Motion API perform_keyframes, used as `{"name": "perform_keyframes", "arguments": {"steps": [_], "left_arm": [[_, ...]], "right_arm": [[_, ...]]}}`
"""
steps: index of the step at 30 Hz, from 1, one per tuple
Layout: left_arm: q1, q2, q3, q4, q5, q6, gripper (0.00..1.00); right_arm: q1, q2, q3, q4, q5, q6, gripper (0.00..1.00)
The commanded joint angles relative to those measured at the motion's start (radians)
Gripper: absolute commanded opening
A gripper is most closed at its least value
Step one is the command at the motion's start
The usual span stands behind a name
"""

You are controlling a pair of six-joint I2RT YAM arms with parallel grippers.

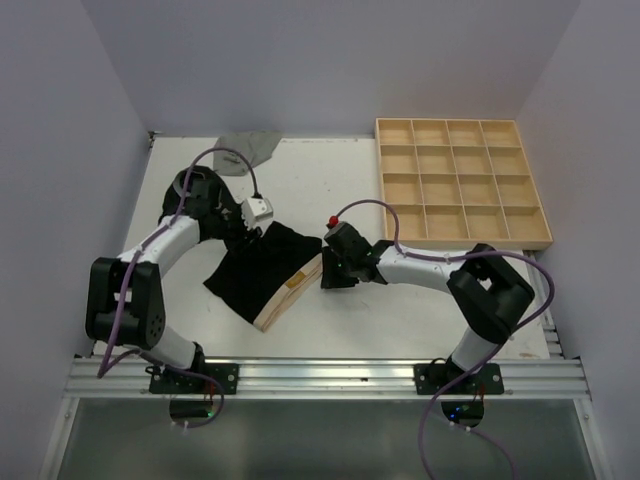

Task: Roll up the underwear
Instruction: Flatten the underwear

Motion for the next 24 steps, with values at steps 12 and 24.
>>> {"name": "perform_keyframes", "arguments": {"steps": [12, 24], "left_arm": [[-0.242, -0.352, -0.266, -0.068, -0.189, -0.014, 0.58], [-0.461, -0.317, -0.306, -0.029, -0.339, -0.153, 0.61]], "right_arm": [[-0.002, 0.080, -0.046, 0.289, 0.070, 0.255, 0.39], [-0.013, 0.164, -0.046, 0.348, 0.126, 0.332, 0.15]]}}
